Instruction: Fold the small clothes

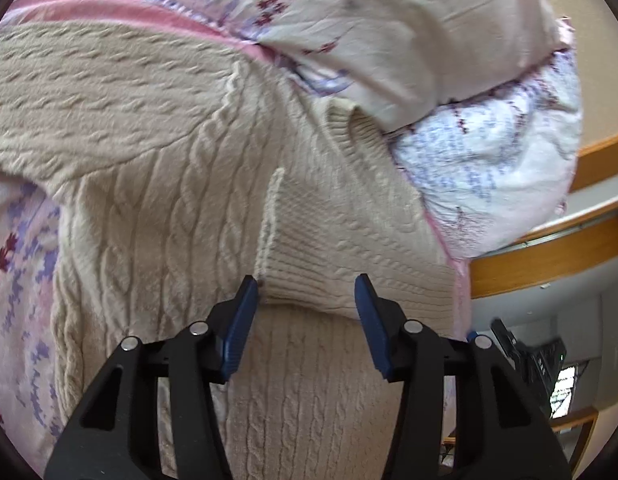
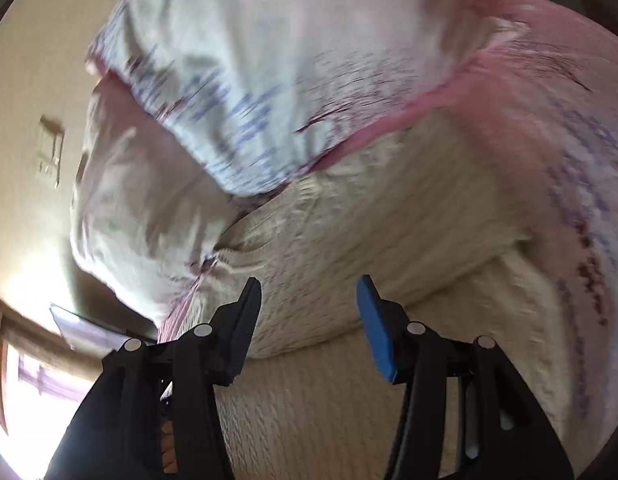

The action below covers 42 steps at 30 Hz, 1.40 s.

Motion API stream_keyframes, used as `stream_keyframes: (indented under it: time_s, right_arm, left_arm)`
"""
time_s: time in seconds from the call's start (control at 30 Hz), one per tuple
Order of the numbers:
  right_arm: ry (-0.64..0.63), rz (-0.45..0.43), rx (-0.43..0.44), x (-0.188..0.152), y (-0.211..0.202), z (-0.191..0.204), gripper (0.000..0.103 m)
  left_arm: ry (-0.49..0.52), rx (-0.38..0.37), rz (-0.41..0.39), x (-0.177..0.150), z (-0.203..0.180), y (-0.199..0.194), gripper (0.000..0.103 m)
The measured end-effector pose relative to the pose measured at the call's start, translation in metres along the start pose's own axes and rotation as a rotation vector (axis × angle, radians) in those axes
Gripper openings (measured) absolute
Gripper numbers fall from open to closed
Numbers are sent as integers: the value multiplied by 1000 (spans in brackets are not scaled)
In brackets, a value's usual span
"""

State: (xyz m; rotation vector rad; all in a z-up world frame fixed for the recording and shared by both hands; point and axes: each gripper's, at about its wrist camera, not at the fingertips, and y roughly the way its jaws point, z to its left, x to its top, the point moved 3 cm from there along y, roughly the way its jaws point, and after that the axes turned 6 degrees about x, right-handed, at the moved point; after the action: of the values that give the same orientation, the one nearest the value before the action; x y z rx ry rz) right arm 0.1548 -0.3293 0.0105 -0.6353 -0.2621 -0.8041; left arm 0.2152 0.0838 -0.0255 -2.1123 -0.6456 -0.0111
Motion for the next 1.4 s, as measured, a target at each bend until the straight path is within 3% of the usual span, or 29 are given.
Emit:
stream_keyframes:
  time_s: [0.2,0.37,0.57,0.63,0.7,0.87,1.03,1.13,1.3,1.4]
  right_arm:
    - [201,-26,-21,7,-17,-65,52]
    - [217,-14,-36,8,2,-75,52]
    - [237,-75,-50,18,13,-84,42]
    - [237,-85,-54,18,17,-84,30]
    - [235,-84,-53,18,20,-84,25]
    - [255,-80,-33,17,17,-86,25]
    - [255,-71,-27,14,14,-87,26]
    - [253,-64,-25,14,15,-86,26]
    - [251,-61,-29,15,16,-86,26]
    - [222,-71,-37,16,17,-83,20]
  left_arm:
    - [-70,11,34,-12,6,0,52]
    - [-124,0,11,-7,6,7,50]
    - [-185,17,-42,14,13,17,20]
    - [-194,22,-54,23,14,20,14]
    - [-176,34,-56,33,10,25,12]
    - [-105,80,-34,45,-1,30,12]
    - [-77,63,-33,36,-7,23,11]
    - [-74,23,11,31,-13,26,17]
    - [-72,46,3,33,-16,35,21]
    - [-55,56,-13,37,-14,40,5]
